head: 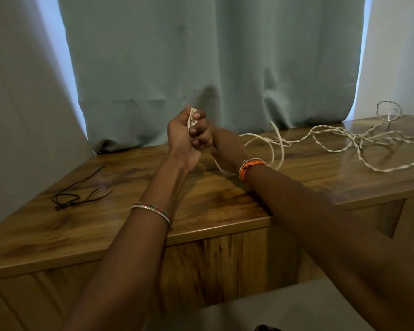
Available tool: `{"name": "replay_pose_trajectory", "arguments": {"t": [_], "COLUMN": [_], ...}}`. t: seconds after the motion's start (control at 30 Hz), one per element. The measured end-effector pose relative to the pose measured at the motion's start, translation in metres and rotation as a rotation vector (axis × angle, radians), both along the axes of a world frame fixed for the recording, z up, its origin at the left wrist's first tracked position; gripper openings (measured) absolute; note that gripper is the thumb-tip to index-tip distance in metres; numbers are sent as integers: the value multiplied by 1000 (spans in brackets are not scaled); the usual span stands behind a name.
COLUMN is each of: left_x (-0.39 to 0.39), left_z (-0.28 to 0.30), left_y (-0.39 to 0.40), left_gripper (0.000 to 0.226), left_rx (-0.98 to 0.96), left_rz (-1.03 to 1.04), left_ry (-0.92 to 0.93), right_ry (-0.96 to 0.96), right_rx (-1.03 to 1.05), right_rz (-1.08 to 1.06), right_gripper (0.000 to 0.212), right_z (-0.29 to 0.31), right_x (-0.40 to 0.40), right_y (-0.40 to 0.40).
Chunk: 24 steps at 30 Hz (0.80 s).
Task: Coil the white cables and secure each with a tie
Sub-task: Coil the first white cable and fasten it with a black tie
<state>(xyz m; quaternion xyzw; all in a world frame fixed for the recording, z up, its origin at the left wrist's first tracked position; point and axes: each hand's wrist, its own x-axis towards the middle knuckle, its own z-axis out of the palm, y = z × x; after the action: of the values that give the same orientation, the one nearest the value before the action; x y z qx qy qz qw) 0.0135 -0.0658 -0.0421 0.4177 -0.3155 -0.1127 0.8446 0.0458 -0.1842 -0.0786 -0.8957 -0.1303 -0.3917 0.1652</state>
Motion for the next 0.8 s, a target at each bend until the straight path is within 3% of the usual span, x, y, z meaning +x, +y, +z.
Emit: {"name": "replay_pose_trajectory", "arguments": {"t": [0.07, 0.23, 0.3, 0.5, 0.7, 0.8], "left_x": [2, 8, 11, 23, 16, 17], "left_z": [0, -2, -2, -7, -21, -29], "left_y": [-1, 9, 12, 4, -7, -10], "left_gripper": [43, 43, 44, 45, 45, 47], "left_rx": [-6, -9, -14, 161, 385, 484], "left_rz": [65, 146, 172, 352, 576, 703], "left_ry": [-18, -49, -49, -61, -219, -423], "right_ry": [89, 215, 254, 175, 156, 101], "right_rx": [-75, -248, -272, -391, -154, -168], "right_rz": [-51, -381, -402, -161, 39, 135], "right_gripper": [32, 24, 23, 30, 38, 39], "right_z": [2, -8, -12, -9, 8, 13], "right_x": [-7, -23, -34, -88, -99, -97], "right_y": [7, 7, 8, 13, 2, -3]}}
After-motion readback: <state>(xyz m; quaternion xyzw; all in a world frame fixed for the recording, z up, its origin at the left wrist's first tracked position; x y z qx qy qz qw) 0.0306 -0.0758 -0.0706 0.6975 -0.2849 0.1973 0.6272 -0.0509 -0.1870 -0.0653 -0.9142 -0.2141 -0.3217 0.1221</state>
